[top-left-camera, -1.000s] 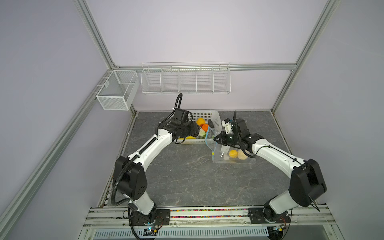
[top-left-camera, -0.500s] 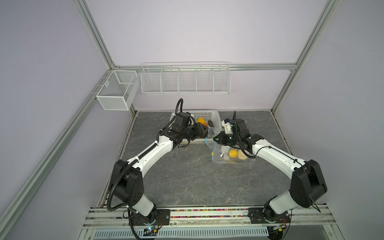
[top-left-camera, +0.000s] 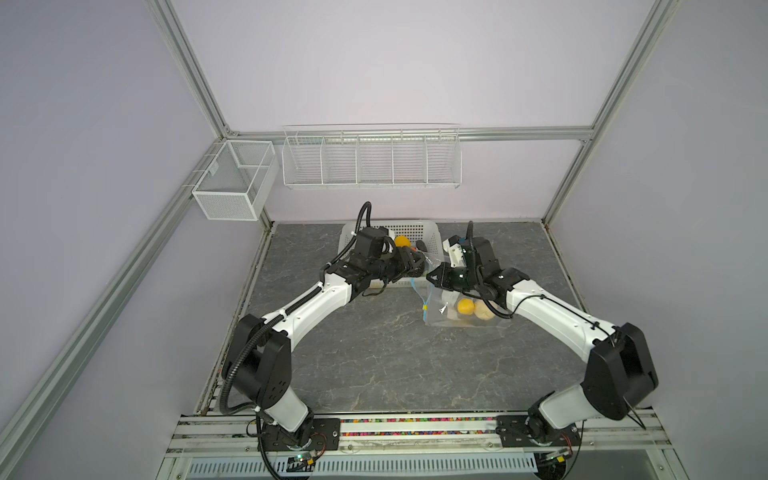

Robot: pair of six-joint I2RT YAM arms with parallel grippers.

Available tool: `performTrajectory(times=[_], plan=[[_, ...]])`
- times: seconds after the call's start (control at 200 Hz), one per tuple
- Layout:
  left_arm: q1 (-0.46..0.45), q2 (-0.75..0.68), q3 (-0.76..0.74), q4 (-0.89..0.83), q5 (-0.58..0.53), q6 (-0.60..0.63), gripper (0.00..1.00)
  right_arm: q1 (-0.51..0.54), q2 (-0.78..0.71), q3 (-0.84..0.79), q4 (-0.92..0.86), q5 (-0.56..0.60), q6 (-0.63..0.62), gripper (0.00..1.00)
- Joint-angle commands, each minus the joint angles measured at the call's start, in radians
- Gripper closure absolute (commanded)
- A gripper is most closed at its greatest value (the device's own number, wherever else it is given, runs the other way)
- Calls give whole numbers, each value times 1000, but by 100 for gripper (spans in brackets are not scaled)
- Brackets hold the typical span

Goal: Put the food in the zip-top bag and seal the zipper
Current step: 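Carry the avocado with the left gripper to the bag mouth beside the right gripper, then push the black avocado down into the bag with the left gripper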

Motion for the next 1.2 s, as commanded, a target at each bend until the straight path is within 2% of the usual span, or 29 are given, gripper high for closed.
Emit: performTrajectory(times=[0.0, 0.765, 1.194], plan=[[-9, 16, -6, 47, 17, -23, 53, 7, -36, 25, -21, 13, 10, 94], [-61, 29, -57, 72, -7, -37, 55, 6, -68, 35, -38, 35, 2, 93], [-62, 41, -76, 77, -18, -34, 55, 6, -87, 32, -32, 39, 3, 94]])
